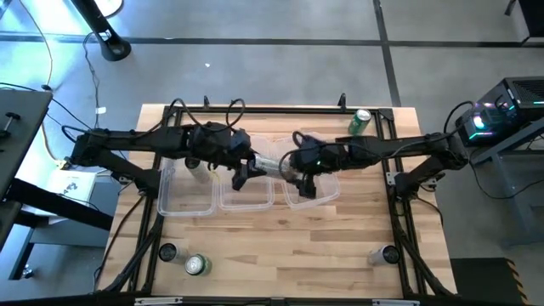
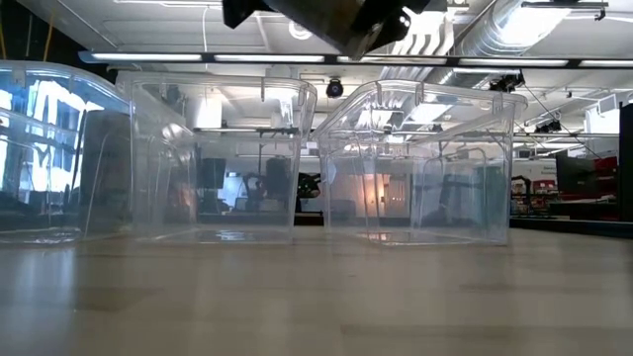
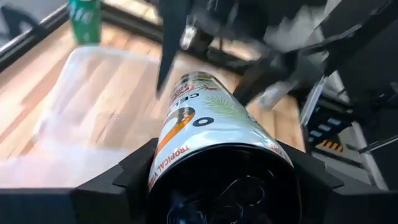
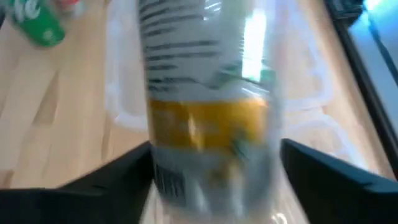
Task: Sort soda cans
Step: Put the white-yellow soda can into the left transparent container
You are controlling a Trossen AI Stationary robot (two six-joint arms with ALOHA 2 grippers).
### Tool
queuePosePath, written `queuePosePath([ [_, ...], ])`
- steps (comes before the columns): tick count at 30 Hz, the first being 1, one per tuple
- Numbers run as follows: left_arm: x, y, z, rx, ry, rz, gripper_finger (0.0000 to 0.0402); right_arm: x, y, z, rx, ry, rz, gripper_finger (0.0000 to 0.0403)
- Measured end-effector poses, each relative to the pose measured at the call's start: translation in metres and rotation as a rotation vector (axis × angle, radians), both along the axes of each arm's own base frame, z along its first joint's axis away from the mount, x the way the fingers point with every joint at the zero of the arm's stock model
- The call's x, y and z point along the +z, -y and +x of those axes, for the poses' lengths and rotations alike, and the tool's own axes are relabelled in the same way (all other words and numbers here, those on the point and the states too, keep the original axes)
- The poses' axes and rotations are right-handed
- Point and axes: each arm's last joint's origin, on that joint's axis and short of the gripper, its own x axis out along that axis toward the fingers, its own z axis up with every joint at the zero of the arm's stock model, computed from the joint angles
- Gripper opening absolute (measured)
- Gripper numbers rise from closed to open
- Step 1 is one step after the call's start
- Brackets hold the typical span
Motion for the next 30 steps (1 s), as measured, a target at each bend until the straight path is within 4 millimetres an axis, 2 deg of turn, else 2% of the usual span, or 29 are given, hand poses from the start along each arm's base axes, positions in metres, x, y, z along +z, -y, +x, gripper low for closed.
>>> queuePosePath([
  [1,0.001,0.000,-0.006,0.013,-0.016,0.002,0.0237,0.003,0.002,-0.003,-0.023,0.010,0.006,0.0364],
  [3,0.002,-0.001,-0.023,0.015,-0.088,0.004,0.0237,0.010,0.006,-0.009,-0.078,0.031,-0.002,0.0382],
  [5,0.009,-0.002,-0.044,0.038,-0.146,0.012,0.0237,0.017,0.009,-0.017,-0.110,0.051,-0.031,0.0369],
  [8,0.035,-0.005,-0.081,0.131,-0.131,0.019,0.0237,0.028,0.013,-0.028,-0.165,0.086,-0.101,0.0349],
  [12,0.065,-0.006,-0.129,0.233,-0.132,-0.043,0.0237,0.041,0.022,-0.040,-0.236,0.137,-0.111,0.0345],
  [15,0.078,-0.004,-0.160,0.282,-0.237,-0.112,0.0237,0.043,0.029,-0.044,-0.277,0.146,-0.092,0.0345],
  [17,0.078,-0.003,-0.175,0.337,-0.352,-0.133,0.0237,0.043,0.032,-0.044,-0.286,0.147,-0.087,0.0345],
  [19,0.074,-0.002,-0.178,0.376,-0.430,-0.157,0.0237,0.043,0.035,-0.043,-0.292,0.144,-0.089,0.0345],
  [22,0.065,0.001,-0.166,0.355,-0.445,-0.253,0.0237,0.040,0.040,-0.040,-0.288,0.130,-0.083,0.0346],
  [26,0.029,0.003,-0.151,0.367,-0.654,-0.271,0.0237,0.036,0.045,-0.037,-0.282,0.115,-0.069,0.0346],
  [30,-0.004,0.006,-0.139,0.369,-0.786,-0.268,0.0237,0.035,0.048,-0.036,-0.273,0.109,-0.050,0.0346],
])
